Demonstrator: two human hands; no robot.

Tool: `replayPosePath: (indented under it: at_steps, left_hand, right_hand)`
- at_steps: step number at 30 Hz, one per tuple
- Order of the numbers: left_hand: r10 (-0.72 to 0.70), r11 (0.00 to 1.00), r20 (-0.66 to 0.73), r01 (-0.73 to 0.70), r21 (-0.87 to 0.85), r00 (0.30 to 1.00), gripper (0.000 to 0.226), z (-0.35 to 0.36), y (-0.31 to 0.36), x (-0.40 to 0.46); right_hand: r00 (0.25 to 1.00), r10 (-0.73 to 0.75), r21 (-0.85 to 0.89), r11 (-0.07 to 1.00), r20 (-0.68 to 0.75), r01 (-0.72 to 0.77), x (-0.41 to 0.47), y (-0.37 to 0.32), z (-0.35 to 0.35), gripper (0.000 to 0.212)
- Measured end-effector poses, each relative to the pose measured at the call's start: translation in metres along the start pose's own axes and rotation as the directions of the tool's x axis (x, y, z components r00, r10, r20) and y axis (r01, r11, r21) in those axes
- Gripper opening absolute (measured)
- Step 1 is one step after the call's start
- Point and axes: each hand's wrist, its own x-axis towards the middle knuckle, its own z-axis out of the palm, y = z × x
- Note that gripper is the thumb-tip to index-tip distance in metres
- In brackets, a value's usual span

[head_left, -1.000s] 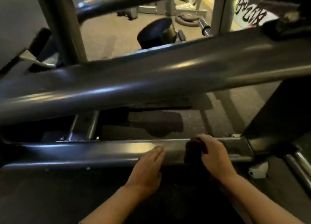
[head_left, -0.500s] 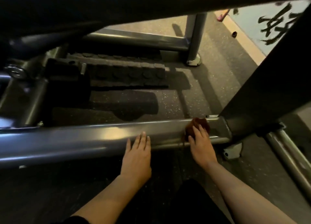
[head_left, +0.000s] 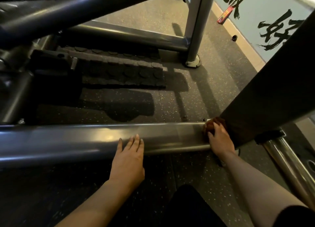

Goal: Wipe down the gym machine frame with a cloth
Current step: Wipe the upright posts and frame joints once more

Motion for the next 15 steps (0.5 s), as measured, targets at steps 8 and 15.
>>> replayPosePath:
  at_steps: [8,15]
  left_hand:
    - [0.007,0.997,0.026,-0.005,-0.073,1.000,0.078,-0.006,-0.006,-0.001]
    - [-0.482,0.296,-0.102,0.052,-0.954,0.870,0.060,-0.041,-0.034,-0.017]
  right_hand:
    - [0.984,-0.029,0.114,0.992,-0.178,0.050,-0.067,-0.045,0.033,0.048]
    - [0.805,-0.458,0.622,0.769,0.377,0.146,-0.126,-0.231,0.061,0.038]
